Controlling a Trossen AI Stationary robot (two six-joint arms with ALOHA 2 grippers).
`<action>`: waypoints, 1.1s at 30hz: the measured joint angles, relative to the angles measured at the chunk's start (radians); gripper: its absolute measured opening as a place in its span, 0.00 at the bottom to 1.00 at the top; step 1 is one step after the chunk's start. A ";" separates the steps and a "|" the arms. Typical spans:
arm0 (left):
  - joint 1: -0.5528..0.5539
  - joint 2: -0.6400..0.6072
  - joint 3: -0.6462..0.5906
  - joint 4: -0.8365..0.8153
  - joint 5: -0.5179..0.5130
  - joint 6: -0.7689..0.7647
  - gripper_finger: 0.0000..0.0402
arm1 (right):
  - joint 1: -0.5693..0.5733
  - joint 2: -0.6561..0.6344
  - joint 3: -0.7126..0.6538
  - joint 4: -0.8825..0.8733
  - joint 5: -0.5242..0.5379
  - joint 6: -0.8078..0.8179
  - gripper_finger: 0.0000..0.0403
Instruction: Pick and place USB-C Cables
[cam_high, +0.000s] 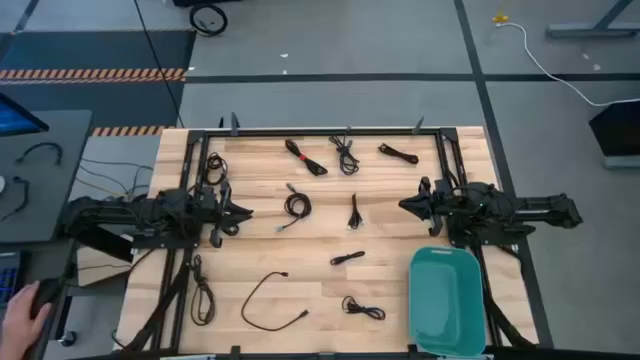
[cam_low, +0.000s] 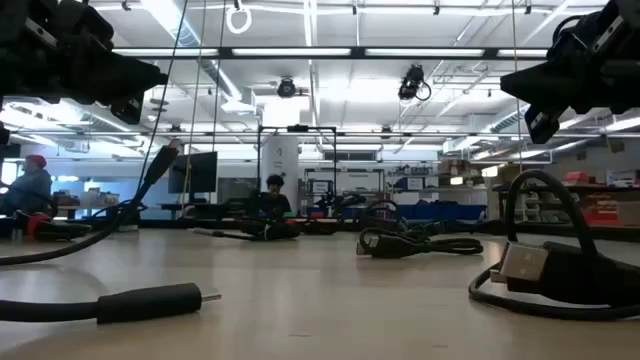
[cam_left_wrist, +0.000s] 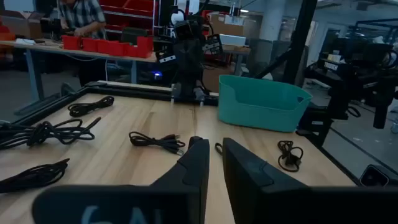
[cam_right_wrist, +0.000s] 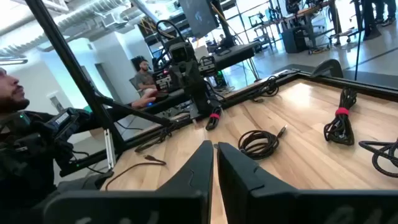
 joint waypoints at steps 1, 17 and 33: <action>0.000 0.000 0.000 0.000 0.000 0.000 0.13 | 0.000 0.000 0.000 0.000 0.000 0.000 0.07; 0.000 0.000 0.000 0.000 0.000 0.000 0.13 | 0.000 0.000 0.000 0.000 0.000 0.000 0.07; 0.000 0.000 0.000 0.000 0.000 0.000 0.14 | 0.000 0.000 0.000 0.025 0.016 -0.001 0.07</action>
